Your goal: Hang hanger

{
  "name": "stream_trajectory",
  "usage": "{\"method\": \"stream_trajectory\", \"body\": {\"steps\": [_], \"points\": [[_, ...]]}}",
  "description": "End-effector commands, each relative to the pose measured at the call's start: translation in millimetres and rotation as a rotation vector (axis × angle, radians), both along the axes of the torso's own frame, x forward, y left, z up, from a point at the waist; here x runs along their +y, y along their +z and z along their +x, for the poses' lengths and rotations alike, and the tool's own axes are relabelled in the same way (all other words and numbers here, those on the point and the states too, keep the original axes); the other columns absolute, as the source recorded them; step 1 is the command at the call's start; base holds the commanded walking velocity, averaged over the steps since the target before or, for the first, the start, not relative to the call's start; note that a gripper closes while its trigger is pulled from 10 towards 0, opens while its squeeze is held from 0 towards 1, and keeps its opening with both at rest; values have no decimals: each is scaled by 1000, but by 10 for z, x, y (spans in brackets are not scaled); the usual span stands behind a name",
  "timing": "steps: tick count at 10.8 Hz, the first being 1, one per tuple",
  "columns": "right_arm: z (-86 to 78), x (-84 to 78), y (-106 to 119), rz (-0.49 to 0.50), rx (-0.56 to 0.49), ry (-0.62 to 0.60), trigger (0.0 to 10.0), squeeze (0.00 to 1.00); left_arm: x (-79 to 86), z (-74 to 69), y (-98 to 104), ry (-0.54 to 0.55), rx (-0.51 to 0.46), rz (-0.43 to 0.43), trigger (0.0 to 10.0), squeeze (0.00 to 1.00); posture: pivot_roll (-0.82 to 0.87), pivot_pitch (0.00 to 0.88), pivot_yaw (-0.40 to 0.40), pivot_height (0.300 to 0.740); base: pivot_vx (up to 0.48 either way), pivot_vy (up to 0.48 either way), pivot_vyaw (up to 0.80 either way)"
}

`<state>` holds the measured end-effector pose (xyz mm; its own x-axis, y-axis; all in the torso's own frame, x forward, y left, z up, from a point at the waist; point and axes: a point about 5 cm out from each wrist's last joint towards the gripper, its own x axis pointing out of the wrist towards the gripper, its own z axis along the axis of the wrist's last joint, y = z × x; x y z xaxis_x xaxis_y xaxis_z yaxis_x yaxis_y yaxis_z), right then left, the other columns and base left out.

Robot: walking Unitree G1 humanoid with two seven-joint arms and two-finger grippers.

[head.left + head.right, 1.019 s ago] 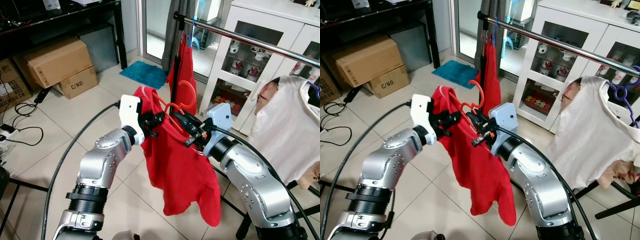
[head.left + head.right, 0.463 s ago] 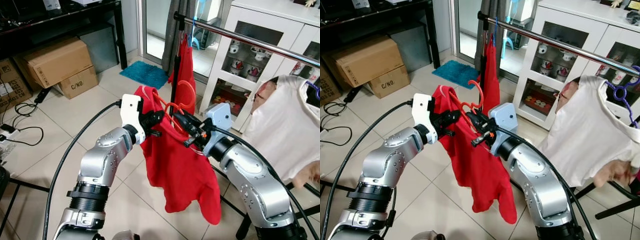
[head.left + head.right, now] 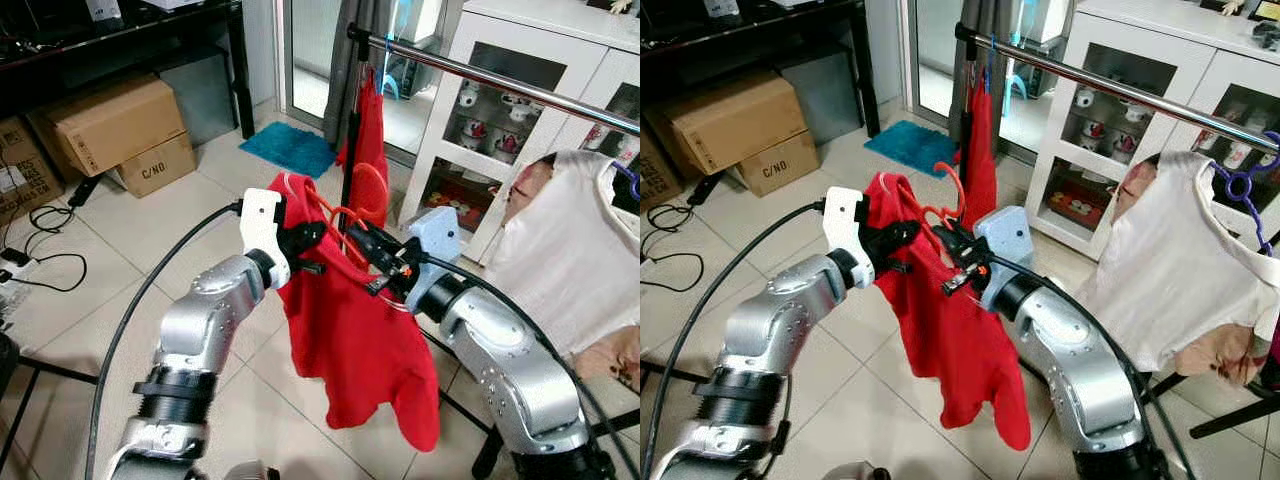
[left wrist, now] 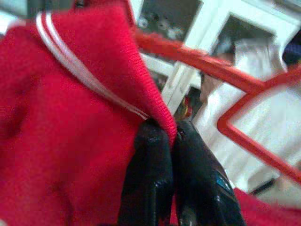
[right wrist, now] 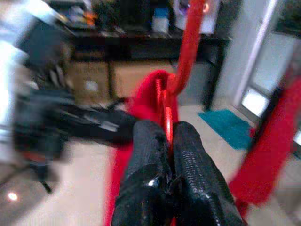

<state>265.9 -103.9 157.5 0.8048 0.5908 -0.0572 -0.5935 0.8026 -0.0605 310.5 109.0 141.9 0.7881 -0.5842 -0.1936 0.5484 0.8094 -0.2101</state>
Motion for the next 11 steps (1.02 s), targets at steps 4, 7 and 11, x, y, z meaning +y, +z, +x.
{"method": "stream_trajectory", "body": {"steps": [4, 7, 11], "points": [[-91, -235, -288, -127, 132, 3, 0, 0, 425, -105, 447, 140, -193, 132, 0, 0, -29, 0, -13, 740, 0, 0, 0], [-290, -228, -88, 40, 104, 227, 0, 0, 1275, 216, 850, 607, -358, 433, 0, 0, -24, 0, -15, 740, 0, 0, 0], [-304, -180, -71, 38, 126, 218, 0, 0, 1028, 445, 681, 482, -332, 417, 0, 0, -35, 0, 12, 740, 0, 0, 0]]}}
